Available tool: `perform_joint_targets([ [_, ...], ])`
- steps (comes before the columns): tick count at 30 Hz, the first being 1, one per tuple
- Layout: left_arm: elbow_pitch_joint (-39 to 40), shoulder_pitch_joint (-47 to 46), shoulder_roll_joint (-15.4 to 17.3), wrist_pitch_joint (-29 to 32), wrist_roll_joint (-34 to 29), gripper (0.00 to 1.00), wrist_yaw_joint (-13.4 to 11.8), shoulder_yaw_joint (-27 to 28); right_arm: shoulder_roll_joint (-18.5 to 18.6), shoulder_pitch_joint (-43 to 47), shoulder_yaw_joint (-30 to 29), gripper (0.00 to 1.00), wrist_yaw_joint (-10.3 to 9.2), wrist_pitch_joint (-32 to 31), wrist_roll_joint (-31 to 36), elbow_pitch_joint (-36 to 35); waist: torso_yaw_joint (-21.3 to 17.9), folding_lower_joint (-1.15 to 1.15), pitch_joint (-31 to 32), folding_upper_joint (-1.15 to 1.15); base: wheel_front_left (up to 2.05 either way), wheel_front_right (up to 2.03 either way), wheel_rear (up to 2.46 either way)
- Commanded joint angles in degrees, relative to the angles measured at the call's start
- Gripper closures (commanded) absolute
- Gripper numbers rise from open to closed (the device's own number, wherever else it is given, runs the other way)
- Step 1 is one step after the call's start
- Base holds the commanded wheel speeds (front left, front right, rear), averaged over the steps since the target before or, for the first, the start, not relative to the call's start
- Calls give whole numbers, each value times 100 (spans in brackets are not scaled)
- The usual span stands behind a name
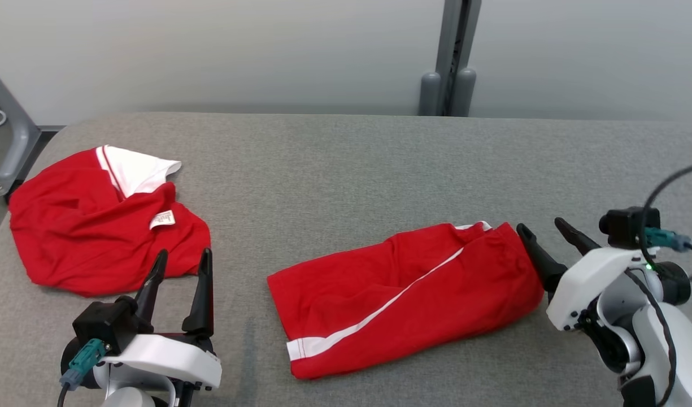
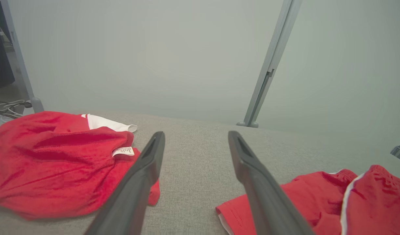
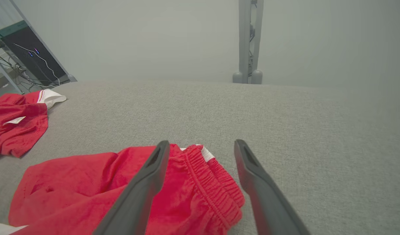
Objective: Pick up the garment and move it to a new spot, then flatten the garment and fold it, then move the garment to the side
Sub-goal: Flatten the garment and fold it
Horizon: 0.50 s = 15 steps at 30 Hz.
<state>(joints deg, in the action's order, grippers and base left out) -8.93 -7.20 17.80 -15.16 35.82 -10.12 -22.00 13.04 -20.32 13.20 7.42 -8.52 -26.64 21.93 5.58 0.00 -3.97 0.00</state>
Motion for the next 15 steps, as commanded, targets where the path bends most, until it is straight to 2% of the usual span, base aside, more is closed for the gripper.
perform_joint_targets([
  [1, -39, 85, 0, -11, -37, 0, 53, 39, 32, -143, -41, 0, 14, -227, -12, 101, 77, 0, 26, 0, 0, 0, 0],
  [10, -217, 7, -130, -11, -58, 0, 186, 114, -165, -823, -233, 0, 14, -1933, -55, 809, 236, 0, -59, 0, 0, 0, 0],
  [15, -290, -86, -150, -11, -55, 0, 240, 98, -265, -1078, -423, 0, 13, -2301, 47, 973, 294, 0, -144, 0, 0, 0, 0],
])
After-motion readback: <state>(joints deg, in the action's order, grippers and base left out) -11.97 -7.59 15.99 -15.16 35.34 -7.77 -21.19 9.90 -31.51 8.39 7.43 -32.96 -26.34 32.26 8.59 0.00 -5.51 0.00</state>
